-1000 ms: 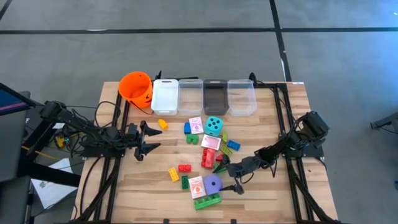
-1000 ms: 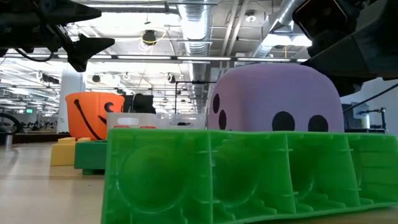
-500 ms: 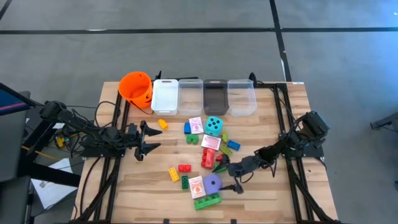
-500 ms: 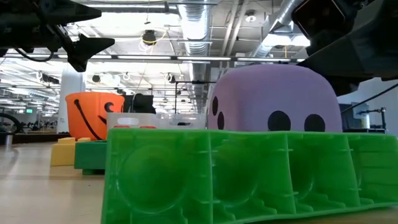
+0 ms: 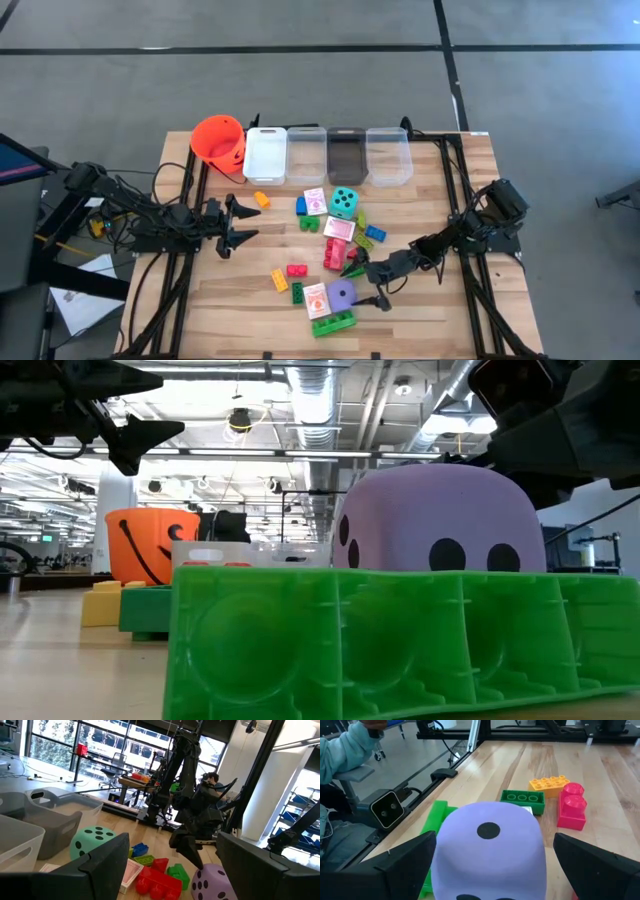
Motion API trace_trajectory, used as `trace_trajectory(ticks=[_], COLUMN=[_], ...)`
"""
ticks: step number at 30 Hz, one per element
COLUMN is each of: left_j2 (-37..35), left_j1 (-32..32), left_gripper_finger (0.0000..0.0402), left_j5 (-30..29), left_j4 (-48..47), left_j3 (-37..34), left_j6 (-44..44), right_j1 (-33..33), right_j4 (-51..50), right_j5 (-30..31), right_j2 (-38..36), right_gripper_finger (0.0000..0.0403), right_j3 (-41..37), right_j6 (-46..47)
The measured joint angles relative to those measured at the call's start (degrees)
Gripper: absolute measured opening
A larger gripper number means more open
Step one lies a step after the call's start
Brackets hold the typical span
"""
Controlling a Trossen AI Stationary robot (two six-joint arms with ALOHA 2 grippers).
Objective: Pick & Place Toys
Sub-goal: Put the purple die into the black bin
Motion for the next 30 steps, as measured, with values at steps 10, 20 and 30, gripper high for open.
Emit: trace_trajectory(ticks=[10, 20, 30], left_j2=[0.0, 0.0, 0.0], left_j1=[0.0, 0.0, 0.0], left_gripper_finger=[0.0294, 0.0294, 0.0294], left_j5=[0.0, 0.0, 0.0], left_j4=[0.0, 0.0, 0.0], left_j3=[0.0, 0.0, 0.0], left_j6=[0.0, 0.0, 0.0], right_j1=[1.1, 1.1, 1.0], right_j4=[0.0, -3.7, -4.8], right_j5=[-0.2, 0.3, 0.6], right_j2=[0.0, 0.0, 0.0], right_gripper_finger=[0.0398, 0.0398, 0.0398], right_j3=[0.0, 0.0, 0.0], right_j6=[-1.3, -1.3, 0.2])
